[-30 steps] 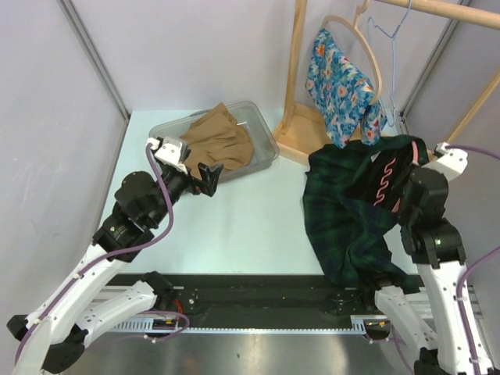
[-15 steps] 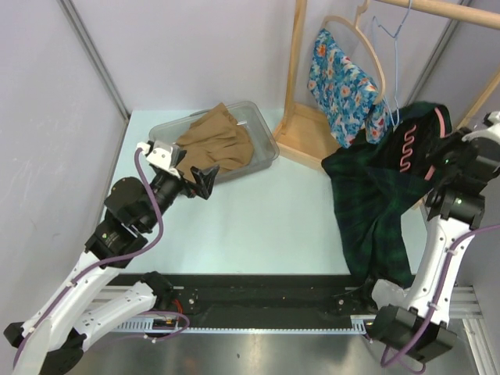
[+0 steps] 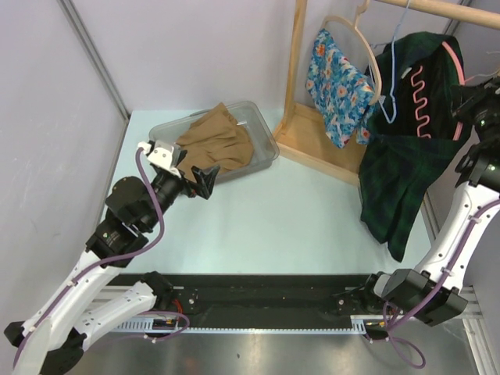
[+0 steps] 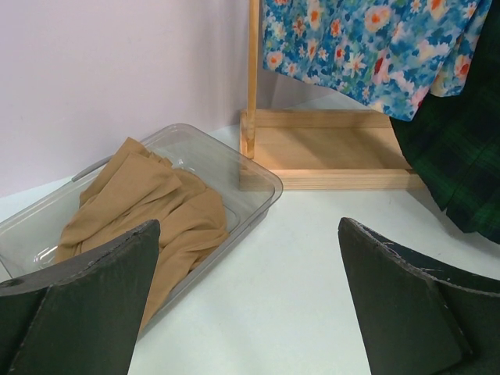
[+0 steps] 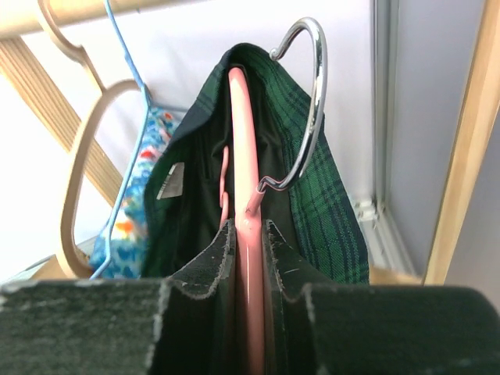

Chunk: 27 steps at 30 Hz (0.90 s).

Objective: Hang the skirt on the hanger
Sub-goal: Hang the hanger with skirt onto the clothesline

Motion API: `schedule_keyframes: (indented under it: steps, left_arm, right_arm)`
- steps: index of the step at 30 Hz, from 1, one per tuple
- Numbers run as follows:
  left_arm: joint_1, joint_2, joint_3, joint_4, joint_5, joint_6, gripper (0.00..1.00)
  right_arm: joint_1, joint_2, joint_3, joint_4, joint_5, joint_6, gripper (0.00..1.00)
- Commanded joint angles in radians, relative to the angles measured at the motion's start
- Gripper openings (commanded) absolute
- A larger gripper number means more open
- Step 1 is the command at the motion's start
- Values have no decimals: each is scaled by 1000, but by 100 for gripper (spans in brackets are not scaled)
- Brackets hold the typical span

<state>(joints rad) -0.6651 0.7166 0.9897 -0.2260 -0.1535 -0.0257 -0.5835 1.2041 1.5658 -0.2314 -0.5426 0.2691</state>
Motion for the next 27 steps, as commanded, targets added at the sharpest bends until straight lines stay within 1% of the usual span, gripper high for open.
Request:
schedule_keyframes:
  steps: [1,2,4,9,12,15,19,23,26,27]
  left_arm:
    - [2,7,12,33,3,3,100]
    - [2,9,13,34,3,4,100]
    - [2,11,13,36,-1,4,100]
    - [2,12,15,34,-4,10,100]
    - [2,17,21,36,0,12,100]
    - [2,29,27,37,6,9,100]
    - [2,40,24,53,14,-2,100]
    - [2,50,20,68,22,-10,100]
    - [2,66,24,74,26,-11,100]
    - [2,76,24,76,26,-11,100]
  right_arm:
    - [-18,58,161,45,-30,-50,0]
    - [-18,67,198,29,-26,-73,0]
    - [-18,78,204,15,-30,-88,0]
    - [-7,83,169,-8,3,-146,0]
    - [-10,98,183,0,21,-153,0]
    - [-22,135,220,13,-2,-133,0]
    - [-47,187,284,67,-45,-85,0]
    - [-70,233,306,142,-95,-30,0]
    - [-91,270,304,266,-201,7,0]
    - [-96,278,297,305,-239,51,0]
